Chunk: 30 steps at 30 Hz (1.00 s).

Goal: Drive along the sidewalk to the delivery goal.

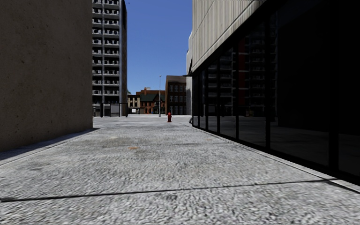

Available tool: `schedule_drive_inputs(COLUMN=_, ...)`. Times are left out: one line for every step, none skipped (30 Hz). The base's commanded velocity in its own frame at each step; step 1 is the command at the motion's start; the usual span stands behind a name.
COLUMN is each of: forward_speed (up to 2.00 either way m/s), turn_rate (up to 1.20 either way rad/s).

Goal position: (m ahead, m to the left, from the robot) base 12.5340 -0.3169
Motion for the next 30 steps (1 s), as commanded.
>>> schedule_drive_inputs(forward_speed=1.56, turn_rate=0.0)
schedule_drive_inputs(forward_speed=1.56, turn_rate=0.0)
schedule_drive_inputs(forward_speed=1.56, turn_rate=0.0)
schedule_drive_inputs(forward_speed=1.56, turn_rate=0.0)
schedule_drive_inputs(forward_speed=1.56, turn_rate=0.0)
schedule_drive_inputs(forward_speed=1.56, turn_rate=0.0)
schedule_drive_inputs(forward_speed=1.57, turn_rate=0.0)
schedule_drive_inputs(forward_speed=1.57, turn_rate=0.0)
schedule_drive_inputs(forward_speed=1.57, turn_rate=0.0)
schedule_drive_inputs(forward_speed=1.57, turn_rate=0.0)
schedule_drive_inputs(forward_speed=1.57, turn_rate=0.0)
schedule_drive_inputs(forward_speed=1.57, turn_rate=0.0)
schedule_drive_inputs(forward_speed=1.57, turn_rate=0.0)
schedule_drive_inputs(forward_speed=1.57, turn_rate=0.0)
schedule_drive_inputs(forward_speed=1.57, turn_rate=0.0)
schedule_drive_inputs(forward_speed=1.57, turn_rate=0.0)
schedule_drive_inputs(forward_speed=1.57, turn_rate=0.0)
schedule_drive_inputs(forward_speed=1.57, turn_rate=0.0)
schedule_drive_inputs(forward_speed=1.57, turn_rate=0.0)
schedule_drive_inputs(forward_speed=1.57, turn_rate=0.0)
schedule_drive_inputs(forward_speed=1.57, turn_rate=0.0)
schedule_drive_inputs(forward_speed=1.57, turn_rate=0.0)
schedule_drive_inputs(forward_speed=1.57, turn_rate=0.0)
schedule_drive_inputs(forward_speed=1.57, turn_rate=0.0)
schedule_drive_inputs(forward_speed=1.57, turn_rate=0.0)
schedule_drive_inputs(forward_speed=1.57, turn_rate=0.0)
schedule_drive_inputs(forward_speed=1.57, turn_rate=0.0)
schedule_drive_inputs(forward_speed=1.57, turn_rate=0.0)
schedule_drive_inputs(forward_speed=1.58, turn_rate=0.0)
schedule_drive_inputs(forward_speed=1.58, turn_rate=0.0)
